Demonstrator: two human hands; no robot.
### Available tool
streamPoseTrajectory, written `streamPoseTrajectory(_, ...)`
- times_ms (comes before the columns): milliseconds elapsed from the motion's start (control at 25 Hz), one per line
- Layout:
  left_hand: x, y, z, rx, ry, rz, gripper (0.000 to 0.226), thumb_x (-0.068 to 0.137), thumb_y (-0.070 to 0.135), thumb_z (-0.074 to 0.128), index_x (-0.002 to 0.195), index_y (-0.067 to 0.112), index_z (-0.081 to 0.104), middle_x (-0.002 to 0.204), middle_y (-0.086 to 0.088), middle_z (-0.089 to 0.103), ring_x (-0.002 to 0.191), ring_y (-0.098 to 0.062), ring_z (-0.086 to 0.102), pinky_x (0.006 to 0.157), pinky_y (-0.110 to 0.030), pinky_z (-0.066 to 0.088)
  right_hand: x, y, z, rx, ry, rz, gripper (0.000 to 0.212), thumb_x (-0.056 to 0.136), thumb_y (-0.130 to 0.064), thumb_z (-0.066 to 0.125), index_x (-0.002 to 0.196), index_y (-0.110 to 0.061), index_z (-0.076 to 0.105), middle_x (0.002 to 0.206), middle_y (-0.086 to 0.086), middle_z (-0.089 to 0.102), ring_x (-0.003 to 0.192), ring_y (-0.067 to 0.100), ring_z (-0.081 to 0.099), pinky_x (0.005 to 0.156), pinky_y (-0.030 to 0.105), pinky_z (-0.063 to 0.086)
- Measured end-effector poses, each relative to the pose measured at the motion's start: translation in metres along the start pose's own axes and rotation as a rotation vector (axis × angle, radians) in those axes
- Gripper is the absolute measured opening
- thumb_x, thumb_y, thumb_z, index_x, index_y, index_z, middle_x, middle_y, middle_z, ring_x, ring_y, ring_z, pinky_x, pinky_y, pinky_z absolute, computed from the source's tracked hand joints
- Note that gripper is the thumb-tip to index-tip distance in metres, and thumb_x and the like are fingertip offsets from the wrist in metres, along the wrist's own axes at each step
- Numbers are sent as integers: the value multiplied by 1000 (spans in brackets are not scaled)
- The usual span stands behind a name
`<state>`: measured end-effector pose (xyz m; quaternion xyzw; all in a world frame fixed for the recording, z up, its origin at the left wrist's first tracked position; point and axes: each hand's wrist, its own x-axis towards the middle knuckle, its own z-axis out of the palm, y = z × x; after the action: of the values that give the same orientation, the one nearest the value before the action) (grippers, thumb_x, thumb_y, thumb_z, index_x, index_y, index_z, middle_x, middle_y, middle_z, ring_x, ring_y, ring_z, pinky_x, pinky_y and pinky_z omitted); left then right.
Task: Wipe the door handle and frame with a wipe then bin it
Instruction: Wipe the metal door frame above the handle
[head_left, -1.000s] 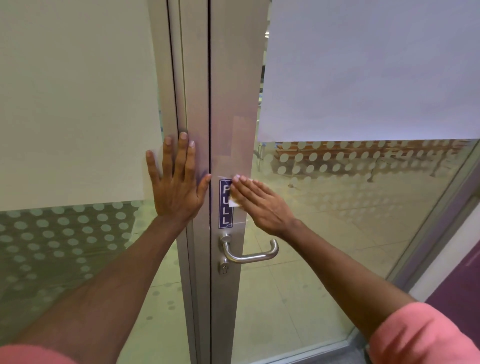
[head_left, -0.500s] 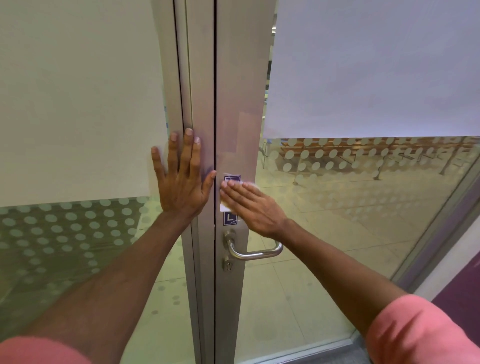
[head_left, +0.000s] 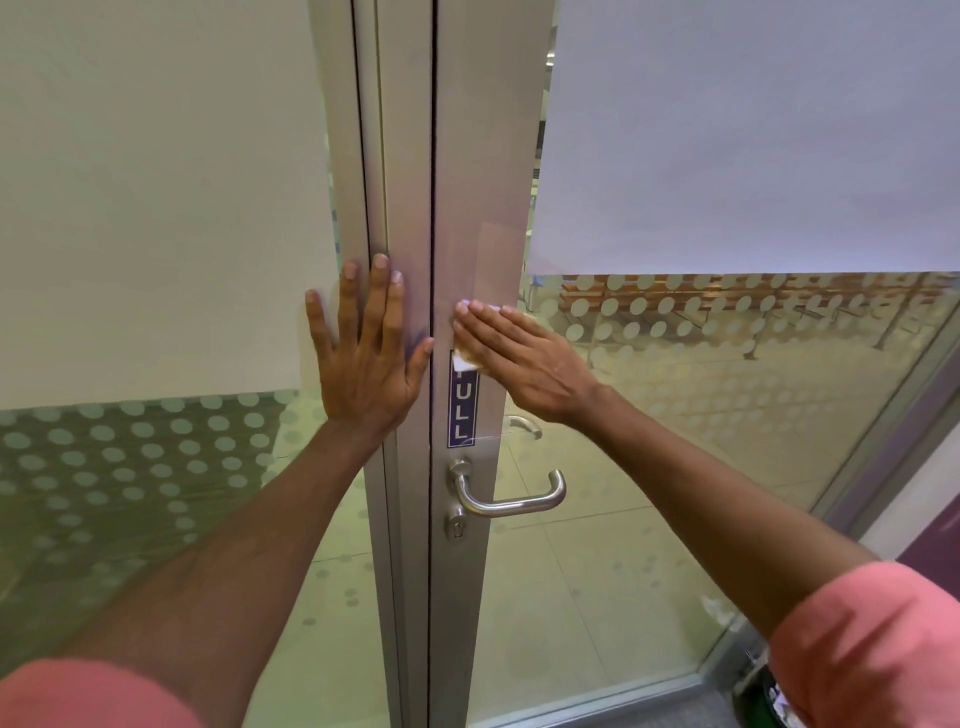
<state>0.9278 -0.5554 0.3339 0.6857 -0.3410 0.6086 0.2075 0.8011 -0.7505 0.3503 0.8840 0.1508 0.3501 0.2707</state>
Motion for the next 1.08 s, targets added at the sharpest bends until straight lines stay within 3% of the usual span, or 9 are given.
streamPoseTrajectory(160, 0, 0, -2, 4, -12, -9, 68, 102, 51, 33, 153, 10, 14, 165, -1, -12, 151, -19, -14, 120, -50, -10, 8, -22, 6, 22, 49, 87, 70, 98, -15, 44, 152, -10, 0, 160, 9, -4, 150, 20, -3, 123, 36, 2)
streamPoseTrajectory(240, 0, 1, -3, -8, -15, -9, 67, 102, 51, 32, 152, 10, 14, 163, 1, -19, 151, -19, -15, 120, -51, -10, -11, -38, 18, 44, -51, 27, 72, 94, -9, 42, 153, -11, 0, 160, 9, -4, 150, 20, -4, 123, 36, 0)
streamPoseTrajectory(360, 0, 0, -2, 5, -14, -7, 67, 102, 51, 32, 153, 10, 14, 165, -1, -13, 151, -19, -15, 120, -51, -10, -44, -53, 30, 103, -267, -144, 68, 94, -13, 34, 153, -15, 0, 162, 5, -1, 149, 16, -4, 121, 34, -2)
streamPoseTrajectory(480, 1, -1, -3, 17, -18, -11, 67, 102, 51, 33, 153, 11, 14, 165, -3, -9, 151, -19, -14, 120, -52, -10, -61, -54, 35, 118, -333, -199, 59, 98, -19, 27, 152, -16, 3, 162, 1, 5, 149, 13, 1, 120, 36, 3)
streamPoseTrajectory(600, 1, 0, -2, 17, -16, 2, 67, 102, 50, 31, 153, 10, 15, 164, -6, -2, 151, -20, -12, 120, -53, -9, -52, -44, 32, 25, -181, -53, 64, 95, -12, 33, 152, -14, 6, 161, 6, 7, 149, 17, 4, 124, 35, 3)
streamPoseTrajectory(800, -2, -1, 0, 33, -14, 9, 73, 101, 57, 27, 155, 11, 9, 164, -1, -14, 152, -22, -11, 120, -53, -12, 10, -53, 22, 67, 171, 321, 76, 92, -6, 51, 152, -9, 4, 161, 10, -1, 150, 22, 4, 123, 36, 5)
streamPoseTrajectory(1000, -2, -1, 0, 21, -27, 3, 76, 100, 62, 19, 155, 11, 10, 164, 0, -14, 152, -21, -11, 119, -53, -13, 27, -67, 23, 91, 219, 333, 73, 94, -6, 49, 151, -7, 4, 159, 12, 2, 150, 21, 3, 123, 37, 7)
streamPoseTrajectory(1080, -2, -1, 1, 10, -26, 4, 75, 100, 61, 19, 156, 12, 7, 164, 0, -13, 152, -21, -10, 119, -54, -12, 25, -56, 16, 101, 246, 457, 75, 93, -5, 49, 151, -9, 0, 158, 11, 1, 149, 20, -1, 123, 36, 6)
